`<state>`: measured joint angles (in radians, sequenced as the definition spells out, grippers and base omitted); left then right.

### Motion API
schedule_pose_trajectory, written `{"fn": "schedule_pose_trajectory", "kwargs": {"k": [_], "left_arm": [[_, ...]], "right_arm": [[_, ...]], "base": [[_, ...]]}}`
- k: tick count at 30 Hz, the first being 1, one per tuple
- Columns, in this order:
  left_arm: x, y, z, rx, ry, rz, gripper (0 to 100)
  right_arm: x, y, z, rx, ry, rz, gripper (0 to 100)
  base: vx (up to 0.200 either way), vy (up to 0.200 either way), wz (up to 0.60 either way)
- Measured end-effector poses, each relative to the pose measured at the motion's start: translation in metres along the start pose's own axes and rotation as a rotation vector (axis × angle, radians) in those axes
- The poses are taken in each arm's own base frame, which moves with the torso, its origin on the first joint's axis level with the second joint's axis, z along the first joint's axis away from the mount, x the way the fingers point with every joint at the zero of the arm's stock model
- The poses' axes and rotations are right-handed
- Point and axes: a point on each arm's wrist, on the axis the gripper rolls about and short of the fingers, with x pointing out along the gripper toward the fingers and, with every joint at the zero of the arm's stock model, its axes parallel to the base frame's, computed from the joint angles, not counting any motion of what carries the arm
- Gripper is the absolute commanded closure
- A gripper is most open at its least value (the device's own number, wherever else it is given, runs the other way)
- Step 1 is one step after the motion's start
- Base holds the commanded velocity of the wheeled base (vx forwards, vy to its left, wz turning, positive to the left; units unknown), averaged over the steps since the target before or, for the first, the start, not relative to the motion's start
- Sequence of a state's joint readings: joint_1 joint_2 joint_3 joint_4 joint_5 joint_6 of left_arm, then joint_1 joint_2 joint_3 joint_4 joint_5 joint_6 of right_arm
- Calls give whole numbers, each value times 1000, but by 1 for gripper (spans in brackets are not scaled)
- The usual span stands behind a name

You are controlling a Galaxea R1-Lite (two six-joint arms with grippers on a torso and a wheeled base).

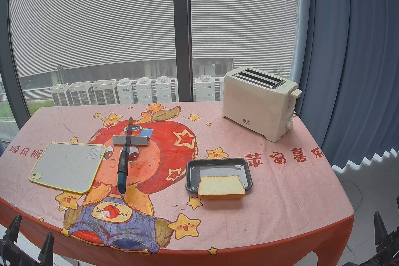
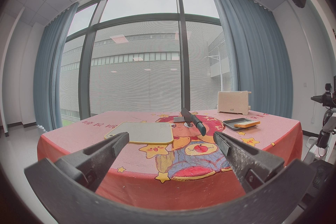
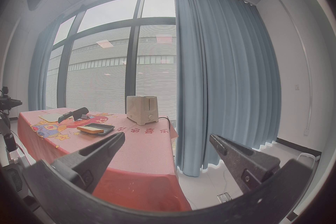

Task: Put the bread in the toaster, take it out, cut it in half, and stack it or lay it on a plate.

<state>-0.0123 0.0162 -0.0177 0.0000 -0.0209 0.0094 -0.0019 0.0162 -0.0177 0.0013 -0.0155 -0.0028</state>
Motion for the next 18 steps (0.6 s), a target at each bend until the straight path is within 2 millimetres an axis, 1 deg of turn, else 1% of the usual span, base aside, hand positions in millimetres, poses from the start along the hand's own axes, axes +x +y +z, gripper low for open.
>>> {"fn": "schedule_pose_trajectory", "kwargs": {"k": [18], "left_arm": [[0, 0, 0, 0, 0, 0, 0]], "right_arm": [[0, 0, 0, -3, -1, 2, 0]], "base": [[0, 0, 0]]}}
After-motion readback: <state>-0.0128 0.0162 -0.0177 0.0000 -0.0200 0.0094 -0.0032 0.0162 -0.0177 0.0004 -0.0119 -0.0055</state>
